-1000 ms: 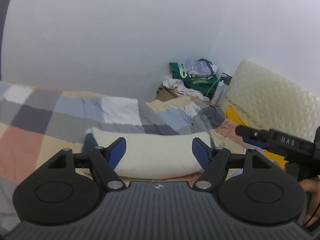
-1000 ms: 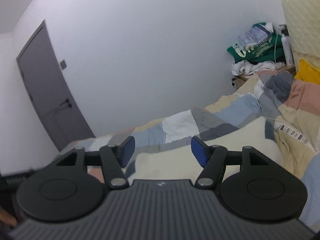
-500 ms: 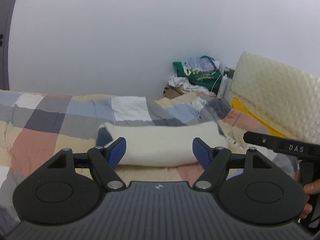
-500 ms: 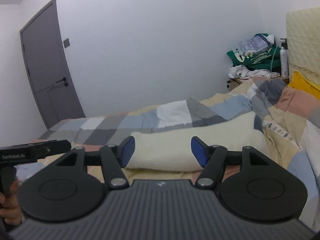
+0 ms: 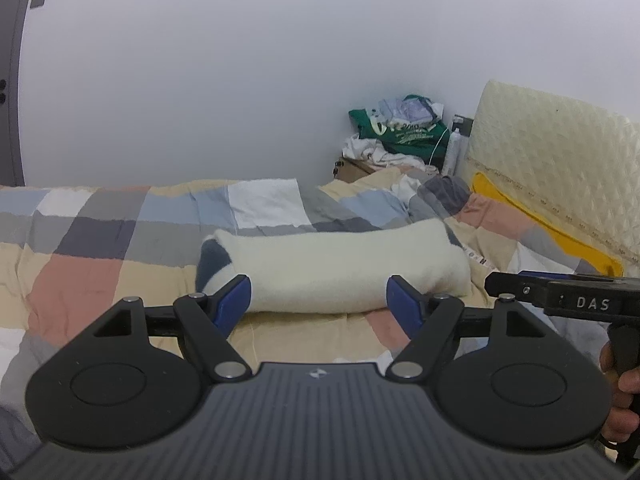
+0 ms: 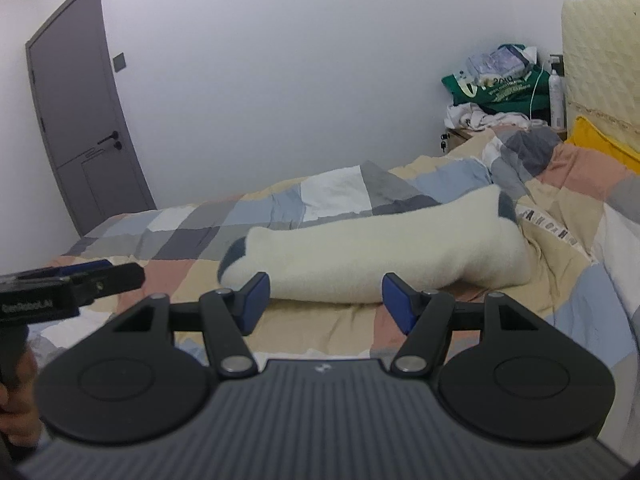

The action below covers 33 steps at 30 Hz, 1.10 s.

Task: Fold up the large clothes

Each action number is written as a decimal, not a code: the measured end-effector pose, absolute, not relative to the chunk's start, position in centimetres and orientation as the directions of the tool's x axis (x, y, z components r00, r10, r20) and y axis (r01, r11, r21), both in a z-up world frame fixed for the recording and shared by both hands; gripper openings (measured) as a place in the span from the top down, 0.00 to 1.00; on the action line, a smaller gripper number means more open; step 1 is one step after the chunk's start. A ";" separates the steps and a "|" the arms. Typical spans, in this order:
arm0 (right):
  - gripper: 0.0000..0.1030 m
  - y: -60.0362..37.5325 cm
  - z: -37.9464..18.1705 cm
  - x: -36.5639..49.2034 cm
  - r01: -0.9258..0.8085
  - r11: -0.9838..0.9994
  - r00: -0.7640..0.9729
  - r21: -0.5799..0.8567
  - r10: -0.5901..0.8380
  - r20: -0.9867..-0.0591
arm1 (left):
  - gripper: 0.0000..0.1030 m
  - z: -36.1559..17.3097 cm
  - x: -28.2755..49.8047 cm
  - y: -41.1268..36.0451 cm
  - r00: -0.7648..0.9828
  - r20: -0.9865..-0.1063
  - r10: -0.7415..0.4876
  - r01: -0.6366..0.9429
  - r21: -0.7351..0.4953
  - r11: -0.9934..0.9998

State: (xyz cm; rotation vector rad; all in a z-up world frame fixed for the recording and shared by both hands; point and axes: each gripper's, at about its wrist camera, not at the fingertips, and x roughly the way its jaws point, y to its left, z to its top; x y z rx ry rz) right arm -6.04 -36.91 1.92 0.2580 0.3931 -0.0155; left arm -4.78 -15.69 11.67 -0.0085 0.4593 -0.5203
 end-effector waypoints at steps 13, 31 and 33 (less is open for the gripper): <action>0.36 -36.2 1.8 -6.5 0.063 0.977 0.920 0.205 0.023 -0.392 | 0.23 11.1 -4.2 -15.6 0.779 -0.433 -0.453 0.445 -0.127 0.886; 0.13 -36.1 2.3 -6.4 0.108 0.978 0.915 0.178 -0.028 -0.403 | 0.01 11.3 -4.0 -15.6 0.785 -0.457 -0.419 0.408 -0.128 0.904; 0.13 -36.2 2.3 -6.5 0.115 0.976 0.915 0.186 -0.031 -0.401 | 0.00 11.4 -4.1 -15.7 0.790 -0.457 -0.409 0.403 -0.116 0.908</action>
